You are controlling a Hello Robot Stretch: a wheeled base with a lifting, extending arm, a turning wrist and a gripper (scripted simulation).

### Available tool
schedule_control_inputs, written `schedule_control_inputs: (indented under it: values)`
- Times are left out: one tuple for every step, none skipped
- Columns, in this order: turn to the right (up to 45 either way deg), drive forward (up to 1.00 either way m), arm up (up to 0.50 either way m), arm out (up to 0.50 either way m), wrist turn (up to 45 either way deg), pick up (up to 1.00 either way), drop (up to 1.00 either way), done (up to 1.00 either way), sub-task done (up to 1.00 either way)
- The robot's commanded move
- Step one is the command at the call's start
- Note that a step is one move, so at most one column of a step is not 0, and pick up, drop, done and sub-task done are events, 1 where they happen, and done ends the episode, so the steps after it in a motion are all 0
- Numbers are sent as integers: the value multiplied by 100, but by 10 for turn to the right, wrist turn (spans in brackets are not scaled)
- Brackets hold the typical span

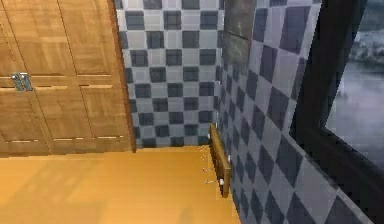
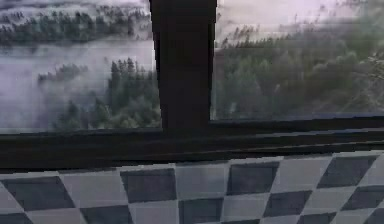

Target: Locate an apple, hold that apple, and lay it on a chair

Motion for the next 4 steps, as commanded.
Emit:
schedule_control_inputs:
  values:
    - [-450, 0, 0, 0, 0, 0, 0, 0, 0]
    - [-60, 0, 0, 0, 0, 0, 0, 0, 0]
    - [0, 100, 0, 0, 0, 0, 0, 0, 0]
    - [0, 80, 0, 0, 0, 0, 0, 0, 0]
